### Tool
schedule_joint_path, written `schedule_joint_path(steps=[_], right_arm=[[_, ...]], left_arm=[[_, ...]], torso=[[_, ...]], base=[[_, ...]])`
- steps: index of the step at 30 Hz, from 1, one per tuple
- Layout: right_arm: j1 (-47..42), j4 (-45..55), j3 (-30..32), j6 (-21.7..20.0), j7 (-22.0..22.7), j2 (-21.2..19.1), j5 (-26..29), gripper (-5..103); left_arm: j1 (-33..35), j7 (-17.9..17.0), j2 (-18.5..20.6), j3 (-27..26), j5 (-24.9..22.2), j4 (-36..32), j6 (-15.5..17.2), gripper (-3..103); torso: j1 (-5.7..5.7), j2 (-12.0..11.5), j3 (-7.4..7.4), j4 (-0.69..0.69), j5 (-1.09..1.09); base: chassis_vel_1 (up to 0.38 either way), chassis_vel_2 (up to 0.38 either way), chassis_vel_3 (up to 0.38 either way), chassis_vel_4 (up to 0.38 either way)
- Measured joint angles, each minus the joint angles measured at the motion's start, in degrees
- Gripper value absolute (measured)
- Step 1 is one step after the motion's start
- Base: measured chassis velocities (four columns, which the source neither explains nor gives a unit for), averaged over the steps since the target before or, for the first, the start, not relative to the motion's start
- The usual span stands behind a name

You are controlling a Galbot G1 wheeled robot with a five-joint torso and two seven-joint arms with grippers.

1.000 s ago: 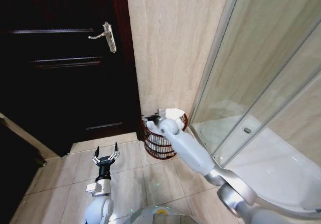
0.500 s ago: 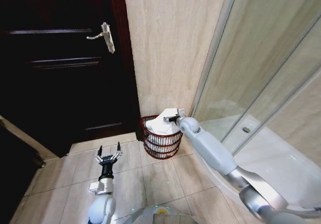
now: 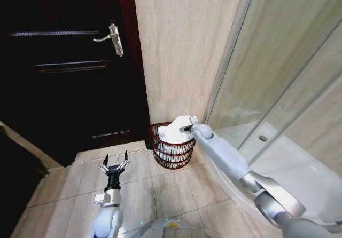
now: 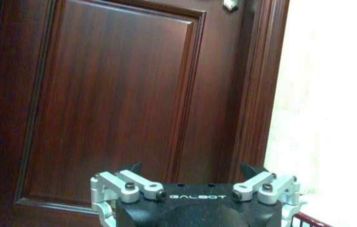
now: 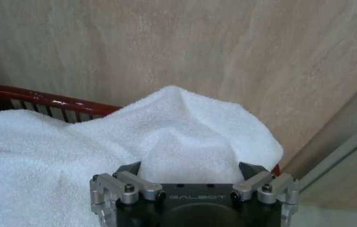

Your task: Discard the used towel into the hamper.

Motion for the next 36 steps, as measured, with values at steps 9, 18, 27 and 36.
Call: schedule_joint_path(steps=[9,18,27,36], right_arm=[[-1.0,-0.1,0.3,0.9,-1.6,0.5,0.2,86],[-2.6,0.6,0.6,1.9,-2.3,0.4,0.4,54],[-2.9,6.6,2.5,0.6,2.1,-0.2,4.5,16],[-3.5,15.1,4.8,-0.2,3.5,-3.8,12.5,8]], left_arm=[[-0.5,0.1,0.5,-0.1,-0.1,-0.3,0.2,100],[-0.6,0.1,0.7,-0.2,-0.1,-0.5,0.3,100],[-0.7,0.2,0.9,-0.4,-0.2,-0.4,0.3,100],[-0.8,0.2,1.6,-0.7,-1.0,1.4,-0.4,100]], torso=[[0.00,0.0,0.00,0.00,0.00],[0.00,0.0,0.00,0.00,0.00],[0.00,0.0,0.00,0.00,0.00],[0.00,0.0,0.00,-0.01,-0.01]], base=[[0.000,0.000,0.000,0.000],[0.000,0.000,0.000,0.000],[0.000,0.000,0.000,0.000],[0.000,0.000,0.000,0.000]])
